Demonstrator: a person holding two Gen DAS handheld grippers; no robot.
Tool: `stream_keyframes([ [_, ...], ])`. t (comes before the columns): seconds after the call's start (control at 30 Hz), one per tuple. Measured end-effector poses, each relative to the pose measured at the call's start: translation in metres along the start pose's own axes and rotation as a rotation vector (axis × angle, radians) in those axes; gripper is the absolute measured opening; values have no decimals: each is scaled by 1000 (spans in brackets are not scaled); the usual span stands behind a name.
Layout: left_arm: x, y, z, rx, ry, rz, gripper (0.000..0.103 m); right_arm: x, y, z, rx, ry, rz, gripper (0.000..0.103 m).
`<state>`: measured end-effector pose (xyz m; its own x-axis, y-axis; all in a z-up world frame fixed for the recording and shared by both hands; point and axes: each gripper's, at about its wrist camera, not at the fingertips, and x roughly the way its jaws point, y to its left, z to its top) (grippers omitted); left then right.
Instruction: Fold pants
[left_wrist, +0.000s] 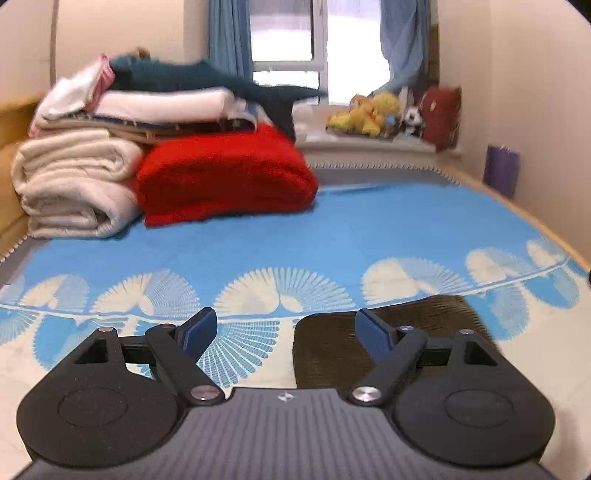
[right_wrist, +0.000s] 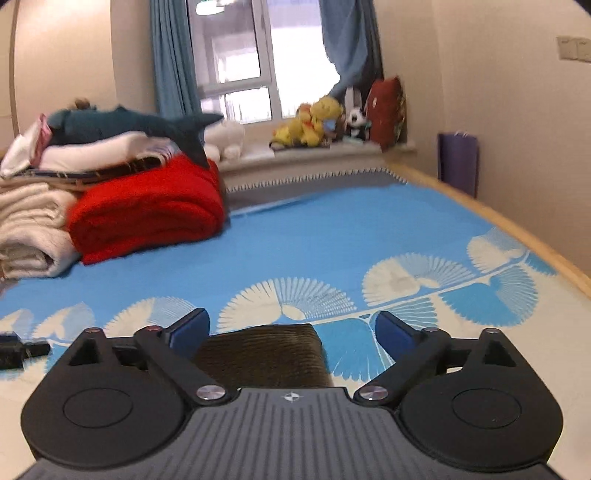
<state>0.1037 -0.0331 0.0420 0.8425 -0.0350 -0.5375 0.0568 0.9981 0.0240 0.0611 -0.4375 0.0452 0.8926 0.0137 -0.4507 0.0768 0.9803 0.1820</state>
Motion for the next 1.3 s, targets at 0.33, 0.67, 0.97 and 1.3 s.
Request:
stream_keyframes([
  [0.33, -82, -46, -72, -56, 112, -24, 103, -69, 16, -60, -31, 19, -22, 102],
  [0.67, -50, -74, -91, -45, 237, -36, 103, -63, 24, -74, -92, 115, -44, 102],
  [0.97, -28, -75, -89, -29, 241, -27, 103, -57, 28, -76, -154, 127, -80, 102],
  [1.3, -26, -75, -91, -46, 250, -27, 103, -54, 29, -78, -166, 149, -80, 102],
])
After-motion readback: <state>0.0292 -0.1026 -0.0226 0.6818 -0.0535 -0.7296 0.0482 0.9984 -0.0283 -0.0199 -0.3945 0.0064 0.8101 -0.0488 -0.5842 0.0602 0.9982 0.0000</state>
